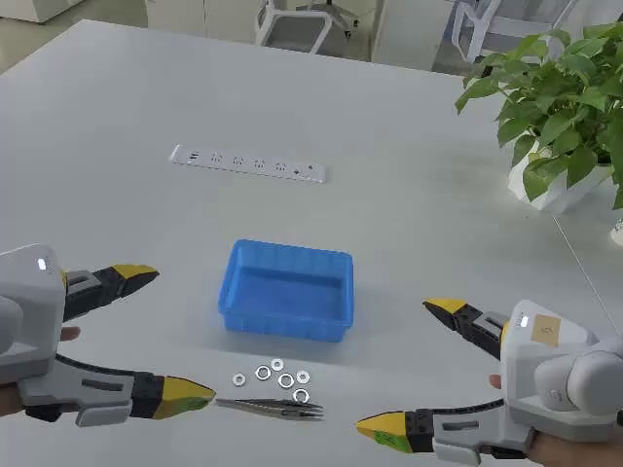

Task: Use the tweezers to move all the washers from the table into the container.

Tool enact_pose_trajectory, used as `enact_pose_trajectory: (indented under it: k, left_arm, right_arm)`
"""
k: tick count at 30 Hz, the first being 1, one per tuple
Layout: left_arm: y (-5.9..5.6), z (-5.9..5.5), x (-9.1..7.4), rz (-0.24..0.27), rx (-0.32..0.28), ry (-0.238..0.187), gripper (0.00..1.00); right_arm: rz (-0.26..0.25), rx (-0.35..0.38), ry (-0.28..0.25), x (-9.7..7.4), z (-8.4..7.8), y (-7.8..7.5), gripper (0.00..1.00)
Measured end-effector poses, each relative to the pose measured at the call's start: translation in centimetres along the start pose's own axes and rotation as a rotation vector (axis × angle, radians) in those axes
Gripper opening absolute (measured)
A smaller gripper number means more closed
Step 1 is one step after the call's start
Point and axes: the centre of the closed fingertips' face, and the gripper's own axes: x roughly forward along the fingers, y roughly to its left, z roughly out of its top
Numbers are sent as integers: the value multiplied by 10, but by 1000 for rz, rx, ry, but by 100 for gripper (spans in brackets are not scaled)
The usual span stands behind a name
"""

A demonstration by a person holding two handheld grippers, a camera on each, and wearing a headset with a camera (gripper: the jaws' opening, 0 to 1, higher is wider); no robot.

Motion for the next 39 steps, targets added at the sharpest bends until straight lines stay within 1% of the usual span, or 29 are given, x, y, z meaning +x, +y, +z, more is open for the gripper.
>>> enact_pose_trajectory:
  k: [24, 39]
  left_arm:
    - [1, 3, -2, 0, 3, -14, 99]
    - [1, 3, -2, -5, 7, -12, 98]
  right_arm:
    - [-3, -5, -2, -1, 1, -1, 100]
    - [-6, -5, 4, -1, 0, -4, 100]
